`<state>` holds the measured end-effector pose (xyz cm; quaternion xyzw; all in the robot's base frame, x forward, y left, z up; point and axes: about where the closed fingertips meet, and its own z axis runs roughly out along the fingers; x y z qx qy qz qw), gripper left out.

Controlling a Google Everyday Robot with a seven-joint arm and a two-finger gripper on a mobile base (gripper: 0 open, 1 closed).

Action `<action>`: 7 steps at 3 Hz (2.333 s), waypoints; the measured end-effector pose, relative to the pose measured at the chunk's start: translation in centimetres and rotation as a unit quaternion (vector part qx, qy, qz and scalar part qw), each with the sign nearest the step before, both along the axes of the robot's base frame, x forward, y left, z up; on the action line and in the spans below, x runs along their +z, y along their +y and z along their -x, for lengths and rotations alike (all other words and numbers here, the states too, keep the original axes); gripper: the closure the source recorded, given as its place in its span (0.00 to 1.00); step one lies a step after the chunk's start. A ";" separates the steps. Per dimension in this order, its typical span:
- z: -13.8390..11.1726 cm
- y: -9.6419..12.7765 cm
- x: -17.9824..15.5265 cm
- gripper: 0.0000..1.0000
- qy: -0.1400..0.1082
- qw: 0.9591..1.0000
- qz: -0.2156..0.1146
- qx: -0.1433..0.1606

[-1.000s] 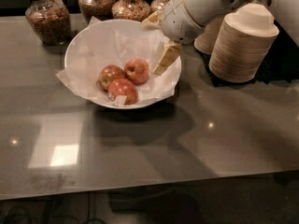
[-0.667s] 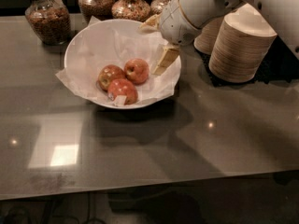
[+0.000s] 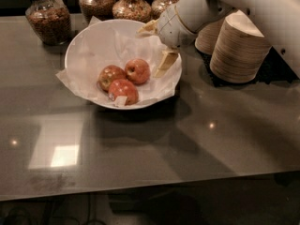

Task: Pick apple from white bowl

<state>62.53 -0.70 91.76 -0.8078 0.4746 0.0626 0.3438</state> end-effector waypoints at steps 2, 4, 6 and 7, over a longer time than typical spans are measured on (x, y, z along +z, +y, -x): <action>-0.1 2.4 -2.7 0.25 0.007 0.998 0.018 0.055; -1.7 3.2 -5.5 0.24 0.033 0.995 0.031 0.094; -1.6 4.1 -6.2 0.41 0.036 0.993 0.046 0.105; -1.6 4.1 -6.2 0.65 0.036 0.993 0.046 0.105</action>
Offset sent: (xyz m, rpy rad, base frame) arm 0.0010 0.0359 -0.0412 -0.0575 0.0240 0.1706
